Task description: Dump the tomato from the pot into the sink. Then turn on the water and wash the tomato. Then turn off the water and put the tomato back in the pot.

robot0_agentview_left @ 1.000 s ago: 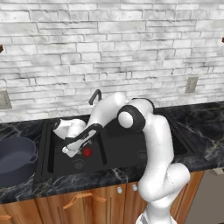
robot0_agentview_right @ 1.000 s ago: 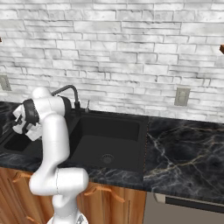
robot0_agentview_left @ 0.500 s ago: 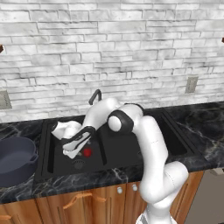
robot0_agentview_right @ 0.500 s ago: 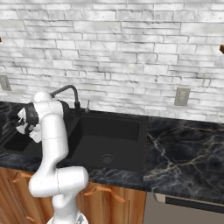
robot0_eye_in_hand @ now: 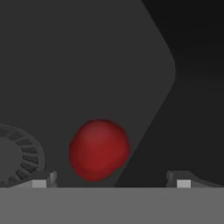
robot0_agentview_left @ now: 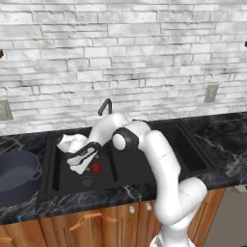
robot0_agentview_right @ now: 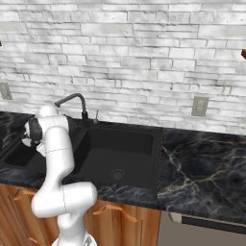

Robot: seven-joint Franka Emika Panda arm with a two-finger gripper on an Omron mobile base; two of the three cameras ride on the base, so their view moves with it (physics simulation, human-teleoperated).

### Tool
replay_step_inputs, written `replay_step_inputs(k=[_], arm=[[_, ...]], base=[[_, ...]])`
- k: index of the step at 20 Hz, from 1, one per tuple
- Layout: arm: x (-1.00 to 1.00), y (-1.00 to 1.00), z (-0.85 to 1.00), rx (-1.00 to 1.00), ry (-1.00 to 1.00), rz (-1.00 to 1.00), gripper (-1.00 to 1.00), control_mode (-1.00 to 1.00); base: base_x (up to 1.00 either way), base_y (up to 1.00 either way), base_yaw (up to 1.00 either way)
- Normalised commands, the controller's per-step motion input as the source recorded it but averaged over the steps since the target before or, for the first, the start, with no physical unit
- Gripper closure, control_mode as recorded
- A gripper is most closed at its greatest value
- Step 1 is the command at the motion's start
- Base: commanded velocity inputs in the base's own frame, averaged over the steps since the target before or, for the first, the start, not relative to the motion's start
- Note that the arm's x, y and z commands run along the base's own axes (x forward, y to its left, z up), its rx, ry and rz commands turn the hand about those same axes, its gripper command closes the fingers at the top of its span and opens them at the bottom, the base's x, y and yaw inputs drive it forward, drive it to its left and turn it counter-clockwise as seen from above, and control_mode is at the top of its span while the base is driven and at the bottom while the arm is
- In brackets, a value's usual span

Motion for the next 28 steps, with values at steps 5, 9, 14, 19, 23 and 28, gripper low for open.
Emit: replay_step_inputs(k=[5,9,14,19,23,28], arm=[[0.21,0.0,-0.29,-0.02,0.06,0.08,-1.0,-1.0],[0.12,0.0,-0.27,-0.03,0.06,0.07,-1.0,-1.0],[0.0,0.0,-0.14,-0.07,0.04,0.01,-1.0,-1.0],[0.0,-0.03,-0.11,-0.07,0.05,0.0,-1.0,-1.0],[-0.01,-0.16,0.0,-0.07,0.01,0.0,-1.0,-1.0],[0.0,-0.26,0.0,-0.08,0.03,0.0,-1.0,-1.0]], base=[[0.0,0.0,0.0],[0.0,0.0,0.0],[0.0,0.0,0.0],[0.0,0.0,0.0],[0.0,0.0,0.0],[0.0,0.0,0.0]])
